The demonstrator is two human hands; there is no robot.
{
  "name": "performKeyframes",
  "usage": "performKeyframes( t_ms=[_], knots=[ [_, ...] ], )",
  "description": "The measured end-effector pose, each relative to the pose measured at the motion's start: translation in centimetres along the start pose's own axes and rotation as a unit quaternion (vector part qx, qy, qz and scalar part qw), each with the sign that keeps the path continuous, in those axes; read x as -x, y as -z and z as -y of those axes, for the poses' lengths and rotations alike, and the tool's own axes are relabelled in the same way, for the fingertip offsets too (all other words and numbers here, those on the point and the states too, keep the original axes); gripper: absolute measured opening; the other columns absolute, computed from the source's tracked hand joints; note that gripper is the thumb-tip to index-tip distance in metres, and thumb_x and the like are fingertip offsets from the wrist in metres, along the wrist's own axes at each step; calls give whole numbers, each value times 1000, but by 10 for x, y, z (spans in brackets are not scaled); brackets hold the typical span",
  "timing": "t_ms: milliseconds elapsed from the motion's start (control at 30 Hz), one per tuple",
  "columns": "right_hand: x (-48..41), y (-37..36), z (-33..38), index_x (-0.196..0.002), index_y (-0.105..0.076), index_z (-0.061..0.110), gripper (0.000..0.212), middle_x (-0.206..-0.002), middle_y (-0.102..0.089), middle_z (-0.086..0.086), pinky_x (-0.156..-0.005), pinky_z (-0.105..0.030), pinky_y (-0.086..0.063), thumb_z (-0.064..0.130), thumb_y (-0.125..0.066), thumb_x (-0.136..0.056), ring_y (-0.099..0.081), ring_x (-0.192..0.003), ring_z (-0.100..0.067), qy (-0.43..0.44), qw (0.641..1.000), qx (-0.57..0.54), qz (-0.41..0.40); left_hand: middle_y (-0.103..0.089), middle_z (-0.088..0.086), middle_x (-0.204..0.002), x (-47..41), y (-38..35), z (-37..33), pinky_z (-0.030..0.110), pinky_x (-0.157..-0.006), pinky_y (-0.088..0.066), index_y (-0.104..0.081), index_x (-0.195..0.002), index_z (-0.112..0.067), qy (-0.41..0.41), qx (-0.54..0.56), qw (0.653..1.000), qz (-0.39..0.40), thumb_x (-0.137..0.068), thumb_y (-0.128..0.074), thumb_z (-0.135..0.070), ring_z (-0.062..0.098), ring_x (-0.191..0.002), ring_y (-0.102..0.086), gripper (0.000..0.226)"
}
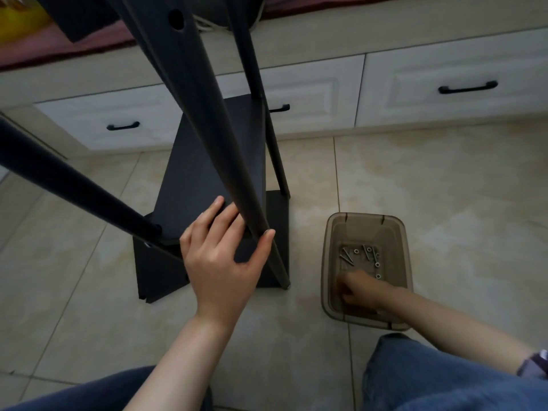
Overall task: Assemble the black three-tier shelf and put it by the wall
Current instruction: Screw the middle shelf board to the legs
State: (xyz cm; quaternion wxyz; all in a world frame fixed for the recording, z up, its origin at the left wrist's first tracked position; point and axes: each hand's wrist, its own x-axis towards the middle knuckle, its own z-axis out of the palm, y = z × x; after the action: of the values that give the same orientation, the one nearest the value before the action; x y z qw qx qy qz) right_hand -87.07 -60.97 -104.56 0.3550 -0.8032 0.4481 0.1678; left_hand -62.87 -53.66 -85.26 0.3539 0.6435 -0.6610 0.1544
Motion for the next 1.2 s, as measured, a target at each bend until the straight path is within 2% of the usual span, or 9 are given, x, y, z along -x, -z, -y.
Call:
performKeyframes(
  t_ms=[167, 300, 400, 467, 567, 667, 733, 967, 1200],
  knots=[
    [23, 29, 7, -103, -66, 21, 12, -91, -59, 11, -66, -11, -40, 18, -64, -92, -58, -83, -6, -6, 996, -51, -72, -73, 0, -118, -6, 8, -8, 42, -100, -37, -78, -103, -14, 37, 35, 999, 16, -89, -65, -43, 25, -127, -58, 34],
    [49, 65, 27, -107, -72, 22, 17, -98, -67, 10, -66, -6, -41, 20, -65, -93, -60, -83, 1, -3, 984, -126, -129, -71, -3, -121, -12, 19, -16, 39, -103, -35, -77, -108, -15, 86, 59, 992, 71, -87, -63, -47, 23, -130, -55, 41],
    [69, 91, 55, -96, -69, 31, 13, -91, -68, 16, -61, -6, -43, 19, -64, -94, -61, -72, 9, 28, 968, -202, -145, -70, -5, -122, -20, 28, -16, 34, -100, -29, -75, -112, -17, 104, 67, 985, 117, -83, -79, -41, 23, -130, -54, 39],
    [78, 105, 77, -90, -66, 31, 11, -87, -69, 12, -62, -8, -45, 21, -66, -93, -65, -72, 7, 51, 961, -232, -142, -69, -8, -121, -28, 35, -13, 36, -99, -31, -74, -113, -21, 104, 68, 980, 157, -80, -81, -44, 22, -126, -53, 41],
    [86, 120, 105, -95, -69, 17, 6, -86, -76, -4, -66, -17, -53, 16, -71, -90, -73, -77, -9, 80, 937, -316, -126, -63, -13, -113, -43, 45, -8, 42, -105, -35, -70, -114, -28, 74, 33, 972, 220, -81, -72, -57, 18, -116, -49, 43],
    [90, 133, 127, -104, -71, 19, 14, -89, -76, 0, -67, -17, -55, 18, -70, -90, -73, -79, -11, 86, 920, -362, -125, -53, -14, -118, -55, 50, -5, 54, -117, -28, -64, -125, -31, 52, 20, 956, 288, -84, -63, -62, 17, -119, -40, 51],
    [90, 140, 138, -105, -73, 24, 14, -88, -76, 5, -67, -16, -54, 20, -66, -92, -72, -79, -8, 82, 905, -395, -136, -48, -14, -125, -61, 52, -2, 58, -118, -26, -63, -129, -32, 43, 17, 946, 322, -86, -61, -63, 16, -122, -34, 53],
    [88, 158, 171, -97, -69, 22, 13, -81, -76, 6, -66, -21, -56, 21, -56, -99, -71, -76, -6, 62, 879, -445, -161, -44, -16, -130, -66, 59, 6, 61, -118, -21, -70, -108, -39, 38, 72, 934, 349, -88, -65, -58, 16, -122, -31, 28],
    [77, 159, 201, -99, -68, 14, 25, -84, -77, 7, -71, -21, -56, 28, -48, -103, -73, -85, -6, 59, 881, -444, -151, -45, -15, -138, -84, 73, 43, 57, -114, -34, -67, -126, -31, 49, 90, 919, 380, -86, -70, -54, 15, -128, -30, 46]
  ],
)
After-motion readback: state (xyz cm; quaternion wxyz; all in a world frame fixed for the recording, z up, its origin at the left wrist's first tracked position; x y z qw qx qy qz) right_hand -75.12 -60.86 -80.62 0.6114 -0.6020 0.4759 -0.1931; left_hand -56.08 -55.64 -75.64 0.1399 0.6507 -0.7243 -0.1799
